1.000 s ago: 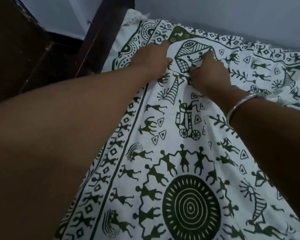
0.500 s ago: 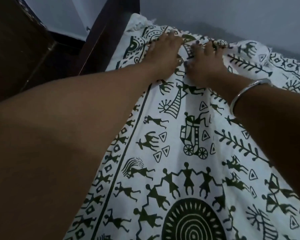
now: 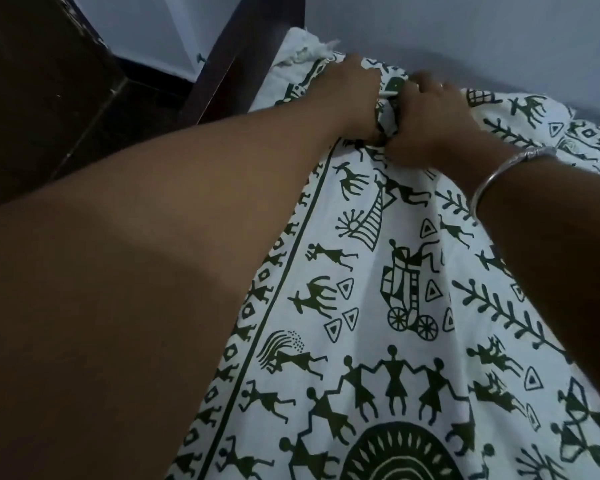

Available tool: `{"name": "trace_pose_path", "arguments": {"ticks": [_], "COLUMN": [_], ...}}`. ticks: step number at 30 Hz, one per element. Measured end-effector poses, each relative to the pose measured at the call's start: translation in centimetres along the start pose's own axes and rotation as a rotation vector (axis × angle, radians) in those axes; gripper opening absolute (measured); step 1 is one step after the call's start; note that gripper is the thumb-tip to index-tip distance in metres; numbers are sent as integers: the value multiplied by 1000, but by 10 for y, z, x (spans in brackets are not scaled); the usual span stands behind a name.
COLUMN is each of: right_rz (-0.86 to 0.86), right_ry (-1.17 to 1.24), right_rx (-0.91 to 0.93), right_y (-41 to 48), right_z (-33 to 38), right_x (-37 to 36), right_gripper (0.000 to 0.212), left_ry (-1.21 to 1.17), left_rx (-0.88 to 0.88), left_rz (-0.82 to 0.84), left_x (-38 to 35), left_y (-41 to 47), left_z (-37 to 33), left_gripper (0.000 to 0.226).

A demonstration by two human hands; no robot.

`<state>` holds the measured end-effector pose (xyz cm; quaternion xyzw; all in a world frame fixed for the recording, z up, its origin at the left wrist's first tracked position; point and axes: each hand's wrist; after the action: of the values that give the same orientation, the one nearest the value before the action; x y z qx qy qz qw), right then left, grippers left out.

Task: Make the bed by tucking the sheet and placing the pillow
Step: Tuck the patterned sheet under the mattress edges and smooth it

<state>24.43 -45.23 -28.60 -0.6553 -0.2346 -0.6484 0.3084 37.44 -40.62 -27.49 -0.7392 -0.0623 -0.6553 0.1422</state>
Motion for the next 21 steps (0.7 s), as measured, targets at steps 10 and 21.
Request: {"name": "trace_pose_path", "arguments": {"ticks": [10, 21], "right_rz": [-28, -63], "right_ry": [308, 77], "right_rx": [-15, -154], "right_y": [6, 21], "right_z": [-4, 4], "right_x": [5, 18], "right_gripper": [71, 120], "left_ry": [-9, 54], "left_rx": [-9, -12], "left_rz": [-50, -52], "left_x": [6, -1], "left_y": [3, -5], "left_z": [-9, 23], "left_gripper": [49, 111]}}
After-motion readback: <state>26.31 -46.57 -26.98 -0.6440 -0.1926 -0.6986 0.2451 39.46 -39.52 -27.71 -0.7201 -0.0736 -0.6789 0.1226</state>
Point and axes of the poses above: each hand's wrist, its own y-axis towards the middle knuckle, its own x-axis out of the back of the hand, z = x × y, and after that the axes turned 8 degrees about x, right-handed
